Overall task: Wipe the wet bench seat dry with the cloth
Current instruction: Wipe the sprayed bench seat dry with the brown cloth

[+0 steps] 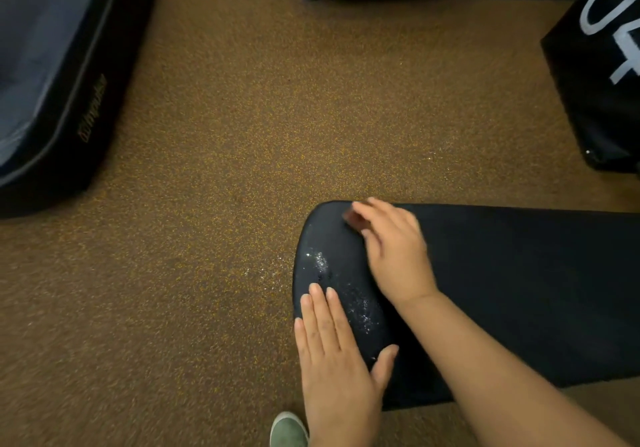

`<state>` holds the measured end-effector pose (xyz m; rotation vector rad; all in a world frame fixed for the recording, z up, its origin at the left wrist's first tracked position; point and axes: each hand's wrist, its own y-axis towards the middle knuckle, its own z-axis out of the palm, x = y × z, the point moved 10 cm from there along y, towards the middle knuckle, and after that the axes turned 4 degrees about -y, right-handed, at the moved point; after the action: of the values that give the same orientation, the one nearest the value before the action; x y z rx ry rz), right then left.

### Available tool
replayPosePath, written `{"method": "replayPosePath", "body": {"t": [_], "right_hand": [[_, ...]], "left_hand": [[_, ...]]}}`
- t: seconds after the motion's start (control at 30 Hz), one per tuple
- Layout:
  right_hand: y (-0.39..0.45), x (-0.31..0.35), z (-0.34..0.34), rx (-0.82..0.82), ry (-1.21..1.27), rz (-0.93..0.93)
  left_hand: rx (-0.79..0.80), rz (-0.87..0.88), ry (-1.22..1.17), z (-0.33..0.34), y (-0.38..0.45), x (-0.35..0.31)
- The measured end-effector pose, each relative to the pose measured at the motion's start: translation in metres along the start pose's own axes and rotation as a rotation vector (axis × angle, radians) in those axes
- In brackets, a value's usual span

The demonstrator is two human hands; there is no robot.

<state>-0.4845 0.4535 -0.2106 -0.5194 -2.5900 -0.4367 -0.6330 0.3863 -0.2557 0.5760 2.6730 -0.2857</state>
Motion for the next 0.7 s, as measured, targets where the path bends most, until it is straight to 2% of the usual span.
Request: {"method": "replayPosePath", "body": {"t": [0.07, 0.13, 0.23, 0.33, 0.4, 0.47, 0.53, 0.63, 0.7], "right_hand": [[-0.012, 0.046, 0.027, 0.164, 0.060, -0.155], [-0.030, 0.056, 0.029, 0.284, 0.053, -0.314], [-0.025, 0.019, 0.000, 0.240, -0.034, -0.334], [0.010, -0.004, -0.009, 0.096, -0.056, -0.167], [0.024, 0.016, 0.008, 0.035, -0.020, -0.110], [0.020, 0.049, 0.029, 0.075, 0.041, -0.194], [-0.001, 0.072, 0.040, 0.213, 0.084, -0.358], [-0.018, 0.073, 0.022, 0.377, 0.070, -0.580], [0.000, 0.052, 0.008, 0.354, 0.004, -0.566]], "left_hand": [[-0.003, 0.008, -0.009, 0.001, 0.001, 0.000], [-0.013, 0.011, -0.021, 0.000, 0.001, 0.001], [-0.030, 0.009, -0.023, -0.001, 0.001, 0.001], [-0.032, 0.005, -0.001, 0.001, 0.001, 0.001], [-0.060, 0.005, -0.001, 0.000, 0.001, 0.001], [-0.095, 0.010, -0.019, -0.002, 0.002, 0.002], [-0.128, 0.020, -0.038, -0.003, 0.001, 0.002], [-0.145, 0.021, -0.035, -0.003, 0.000, 0.002], [-0.144, 0.024, -0.037, -0.003, -0.001, 0.001]]}}
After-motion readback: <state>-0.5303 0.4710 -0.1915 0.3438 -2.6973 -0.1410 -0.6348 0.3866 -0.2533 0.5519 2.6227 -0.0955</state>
